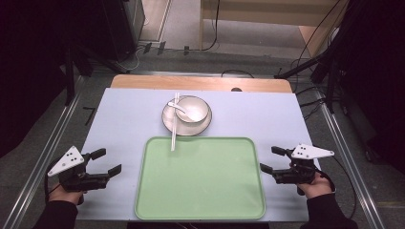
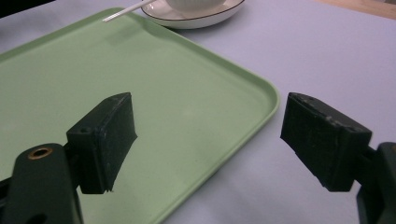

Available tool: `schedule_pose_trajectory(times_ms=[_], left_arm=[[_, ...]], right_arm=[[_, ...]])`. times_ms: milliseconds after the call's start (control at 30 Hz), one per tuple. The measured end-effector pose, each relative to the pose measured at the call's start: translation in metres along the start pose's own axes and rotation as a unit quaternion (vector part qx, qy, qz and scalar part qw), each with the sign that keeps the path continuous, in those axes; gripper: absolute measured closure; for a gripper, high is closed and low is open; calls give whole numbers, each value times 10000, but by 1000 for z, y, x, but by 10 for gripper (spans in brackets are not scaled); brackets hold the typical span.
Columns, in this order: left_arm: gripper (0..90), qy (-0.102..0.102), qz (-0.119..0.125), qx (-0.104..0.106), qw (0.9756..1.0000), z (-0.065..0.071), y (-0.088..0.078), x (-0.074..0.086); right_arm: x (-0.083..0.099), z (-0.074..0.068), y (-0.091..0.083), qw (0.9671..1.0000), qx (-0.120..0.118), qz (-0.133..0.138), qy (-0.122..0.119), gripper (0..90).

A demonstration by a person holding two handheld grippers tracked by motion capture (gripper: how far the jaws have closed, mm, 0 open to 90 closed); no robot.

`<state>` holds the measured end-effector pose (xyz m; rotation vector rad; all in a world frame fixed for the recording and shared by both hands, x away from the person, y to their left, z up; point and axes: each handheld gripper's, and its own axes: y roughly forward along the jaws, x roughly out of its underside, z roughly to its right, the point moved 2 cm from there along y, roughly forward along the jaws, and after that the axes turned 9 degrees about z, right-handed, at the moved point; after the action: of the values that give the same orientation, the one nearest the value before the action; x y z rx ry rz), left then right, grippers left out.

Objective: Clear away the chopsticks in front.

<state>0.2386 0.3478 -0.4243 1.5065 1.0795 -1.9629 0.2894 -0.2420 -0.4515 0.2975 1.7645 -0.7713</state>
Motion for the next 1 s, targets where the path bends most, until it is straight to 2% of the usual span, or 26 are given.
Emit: schedule_pose_trajectory(times_ms=[333,633,833,1000], left_arm=[[137,-34,-15,-59,10000,0,1,0],[139,-57,-75,10,10000,1,2,2],[145,-215,-7,-55,9998,1,2,1],[152,-113,-88,-153,9998,2,1,-1]], right_arm=[[0,0,0,10000,-13,7,-3,184],[0,0,0,10000,-11,1,-5,184],[0,0,0,10000,-12,2,-4,184],[0,0,0,10000,-6,5,-2,184]])
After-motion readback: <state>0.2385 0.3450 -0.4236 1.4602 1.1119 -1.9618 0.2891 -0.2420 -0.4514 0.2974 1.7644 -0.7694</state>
